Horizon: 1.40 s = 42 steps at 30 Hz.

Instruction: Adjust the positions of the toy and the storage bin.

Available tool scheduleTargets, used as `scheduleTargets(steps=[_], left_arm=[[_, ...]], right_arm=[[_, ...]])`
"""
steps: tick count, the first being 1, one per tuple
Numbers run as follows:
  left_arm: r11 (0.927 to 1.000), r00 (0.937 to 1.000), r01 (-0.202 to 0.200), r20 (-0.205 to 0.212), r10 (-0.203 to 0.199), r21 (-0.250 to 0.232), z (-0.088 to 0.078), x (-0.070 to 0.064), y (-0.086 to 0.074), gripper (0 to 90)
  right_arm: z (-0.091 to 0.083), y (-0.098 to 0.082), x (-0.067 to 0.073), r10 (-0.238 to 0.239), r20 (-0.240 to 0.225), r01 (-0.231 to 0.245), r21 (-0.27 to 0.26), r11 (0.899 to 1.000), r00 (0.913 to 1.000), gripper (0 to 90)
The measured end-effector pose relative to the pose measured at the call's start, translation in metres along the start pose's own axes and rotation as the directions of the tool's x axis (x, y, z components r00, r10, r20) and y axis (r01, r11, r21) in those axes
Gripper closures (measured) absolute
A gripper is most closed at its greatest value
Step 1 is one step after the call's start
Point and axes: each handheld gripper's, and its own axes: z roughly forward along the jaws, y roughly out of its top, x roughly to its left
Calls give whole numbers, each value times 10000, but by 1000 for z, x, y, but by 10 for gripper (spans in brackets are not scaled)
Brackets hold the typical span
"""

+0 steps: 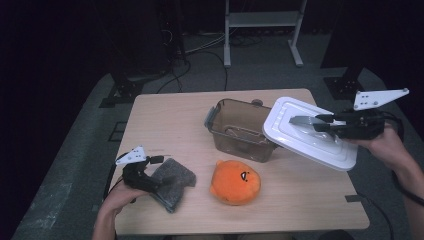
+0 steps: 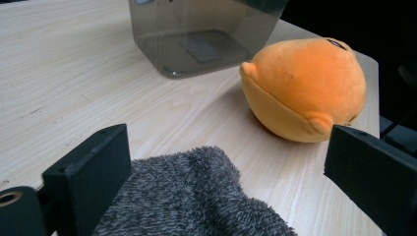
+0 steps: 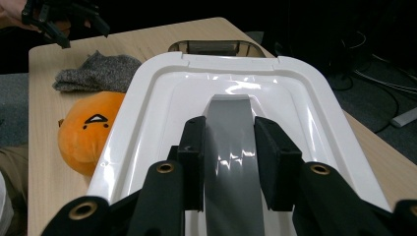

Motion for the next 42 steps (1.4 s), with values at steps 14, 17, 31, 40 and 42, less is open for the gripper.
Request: scheduleTargets(steps=[14,17,31,40,42], left_arm=[[10000,10000,1,6,-1,60,2,0,0,24],[10000,10000,-14,25,13,75,2,-1,0,24],[9999,10000,-56,47,55,151,4,-2,0,24],[9998,9999,-106,31,106,149,3,-2,0,24],[9998,9999,-105,32,104,148,3,-2,0,24]], right_arm=[[-22,-27,6,338,201,-335,-154,9993,9992,659],[-27,-34,8,421,231,-416,-212,9989,9988,659],[-47,-64,17,653,409,-637,-377,9973,9970,659],[-46,-92,20,951,379,-943,-234,9953,9947,660],[-46,-96,20,998,373,-991,-200,9949,9943,659]])
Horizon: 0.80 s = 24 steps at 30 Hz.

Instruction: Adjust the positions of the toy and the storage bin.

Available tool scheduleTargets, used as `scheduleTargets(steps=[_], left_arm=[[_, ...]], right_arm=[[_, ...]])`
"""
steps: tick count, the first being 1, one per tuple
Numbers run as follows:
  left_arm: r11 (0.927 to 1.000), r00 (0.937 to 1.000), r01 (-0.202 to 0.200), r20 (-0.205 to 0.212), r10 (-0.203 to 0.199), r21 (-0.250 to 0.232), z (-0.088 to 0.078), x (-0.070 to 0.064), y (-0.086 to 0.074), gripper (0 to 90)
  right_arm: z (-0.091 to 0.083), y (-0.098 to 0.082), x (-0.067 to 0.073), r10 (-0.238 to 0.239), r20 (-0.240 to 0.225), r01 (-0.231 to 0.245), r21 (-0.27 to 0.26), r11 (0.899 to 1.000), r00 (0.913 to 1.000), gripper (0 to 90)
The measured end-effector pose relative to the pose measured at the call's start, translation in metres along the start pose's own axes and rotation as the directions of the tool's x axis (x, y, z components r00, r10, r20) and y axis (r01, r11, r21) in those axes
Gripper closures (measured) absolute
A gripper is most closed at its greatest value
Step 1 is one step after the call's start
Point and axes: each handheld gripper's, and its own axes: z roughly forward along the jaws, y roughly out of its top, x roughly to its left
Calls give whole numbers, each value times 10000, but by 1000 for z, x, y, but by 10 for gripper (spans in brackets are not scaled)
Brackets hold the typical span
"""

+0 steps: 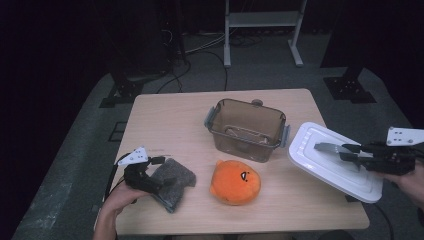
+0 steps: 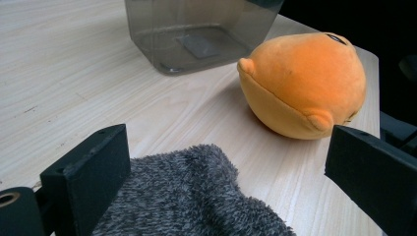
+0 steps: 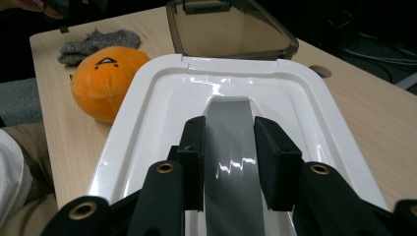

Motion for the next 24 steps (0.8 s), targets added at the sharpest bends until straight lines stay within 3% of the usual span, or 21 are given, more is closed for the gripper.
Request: scheduleTargets(steps=[11,24], left_arm=[[10000,10000,6,22,-6,-35,0,0,0,24],[10000,10000,7,31,-7,-17,0,0,0,24]], right_arm=[[12,-31,-1,395,-176,-391,217,9990,9991,660],[32,-48,1,620,-528,-603,327,9976,9967,659]])
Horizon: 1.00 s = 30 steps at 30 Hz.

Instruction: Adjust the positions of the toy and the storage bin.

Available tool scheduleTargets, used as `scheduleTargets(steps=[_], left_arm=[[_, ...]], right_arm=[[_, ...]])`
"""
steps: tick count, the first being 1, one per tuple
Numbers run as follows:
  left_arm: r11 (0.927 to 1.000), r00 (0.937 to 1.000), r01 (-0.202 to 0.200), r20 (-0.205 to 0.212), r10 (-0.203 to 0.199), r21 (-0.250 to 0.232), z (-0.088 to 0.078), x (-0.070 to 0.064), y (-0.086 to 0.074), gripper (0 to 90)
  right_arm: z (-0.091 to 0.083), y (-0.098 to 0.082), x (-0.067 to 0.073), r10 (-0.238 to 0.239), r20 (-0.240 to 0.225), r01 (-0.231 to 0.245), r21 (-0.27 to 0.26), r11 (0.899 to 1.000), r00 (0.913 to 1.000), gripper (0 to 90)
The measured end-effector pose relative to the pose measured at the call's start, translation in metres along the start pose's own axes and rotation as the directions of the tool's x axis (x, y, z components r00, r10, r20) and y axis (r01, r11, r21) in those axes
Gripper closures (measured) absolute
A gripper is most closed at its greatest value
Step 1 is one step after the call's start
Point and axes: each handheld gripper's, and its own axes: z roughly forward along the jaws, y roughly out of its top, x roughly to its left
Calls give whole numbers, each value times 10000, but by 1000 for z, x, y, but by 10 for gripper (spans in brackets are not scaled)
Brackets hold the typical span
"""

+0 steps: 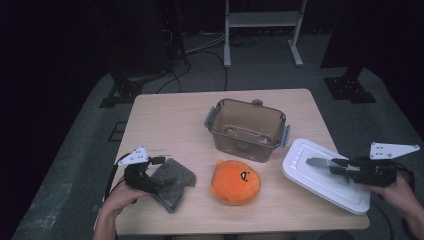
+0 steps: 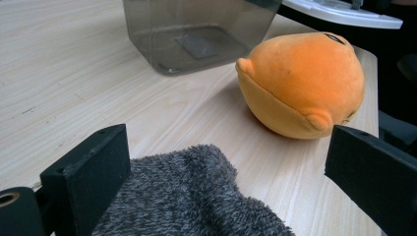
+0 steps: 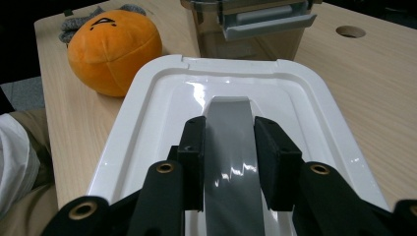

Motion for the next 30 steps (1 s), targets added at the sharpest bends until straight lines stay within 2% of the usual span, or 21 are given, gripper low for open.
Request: scheduleTargets(steps=[30], left_arm=[[10000,10000,-83,45,83,11,-1,-1,0,24]], right_arm=[[40,-22,0,196,-391,-188,195,9996,9990,659]])
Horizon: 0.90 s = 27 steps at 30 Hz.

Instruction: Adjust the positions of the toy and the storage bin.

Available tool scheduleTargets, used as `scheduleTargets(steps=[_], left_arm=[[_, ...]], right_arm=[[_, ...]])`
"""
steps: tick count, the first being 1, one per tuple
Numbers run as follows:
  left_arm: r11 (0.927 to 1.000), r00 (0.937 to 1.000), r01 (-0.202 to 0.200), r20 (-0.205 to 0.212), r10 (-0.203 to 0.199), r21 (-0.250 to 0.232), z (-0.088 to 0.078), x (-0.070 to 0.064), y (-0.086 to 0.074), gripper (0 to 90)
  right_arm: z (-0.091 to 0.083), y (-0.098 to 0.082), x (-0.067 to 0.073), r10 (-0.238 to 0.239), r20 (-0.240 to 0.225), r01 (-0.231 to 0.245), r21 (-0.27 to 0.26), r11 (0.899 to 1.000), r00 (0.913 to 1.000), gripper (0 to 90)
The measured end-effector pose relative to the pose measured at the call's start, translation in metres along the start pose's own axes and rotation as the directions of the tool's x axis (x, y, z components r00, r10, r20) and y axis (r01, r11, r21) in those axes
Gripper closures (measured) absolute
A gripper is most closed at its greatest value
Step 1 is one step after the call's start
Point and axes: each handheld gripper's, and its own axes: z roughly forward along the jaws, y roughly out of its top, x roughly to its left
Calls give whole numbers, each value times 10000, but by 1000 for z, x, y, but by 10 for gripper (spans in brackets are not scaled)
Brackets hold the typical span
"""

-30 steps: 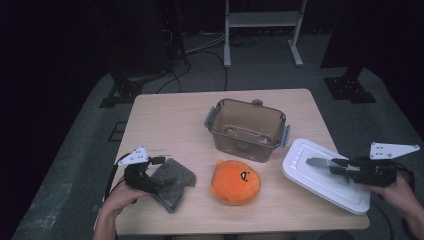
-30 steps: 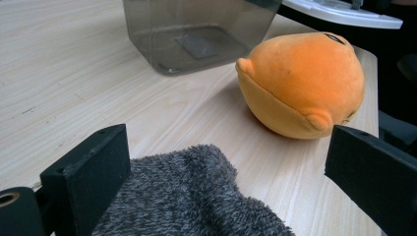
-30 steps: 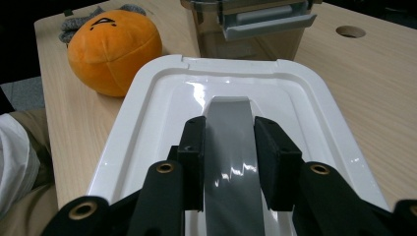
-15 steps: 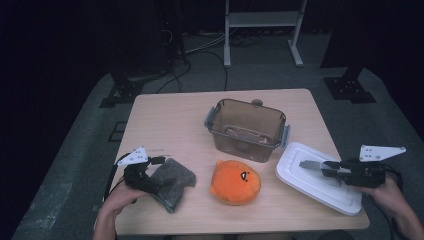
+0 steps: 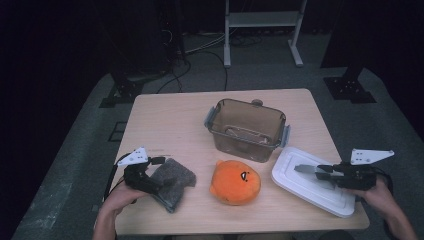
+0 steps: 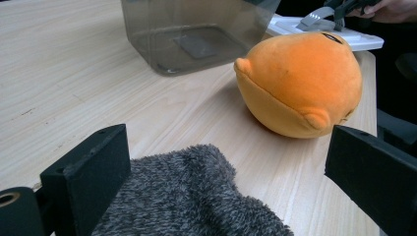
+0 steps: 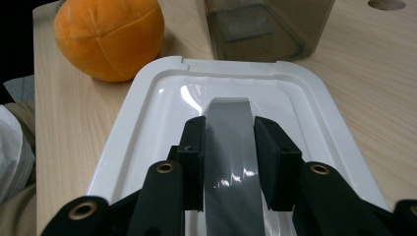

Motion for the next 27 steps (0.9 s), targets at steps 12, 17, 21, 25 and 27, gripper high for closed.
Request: scheduleTargets(steps=[12,17,21,25,27], left_arm=[[10000,10000,-42,47,41,23,0,-1,0,24],[10000,10000,-44,17,44,12,-1,0,0,24],[10000,10000,-39,31,39,1,-1,-1,0,24],[10000,10000,-75,20,75,-24,-2,-1,1,24],[10000,10000,-63,23,63,-38,-2,-1,1,24]], right_arm=[[16,-8,0,116,-118,-113,250,9996,9999,657],[20,-11,0,263,-157,-260,232,9994,9995,590],[15,-6,2,307,18,-307,44,9995,9995,522],[12,10,8,28,-55,-28,-69,10000,10000,489],[12,15,10,-43,-129,41,-140,9999,9999,482]])
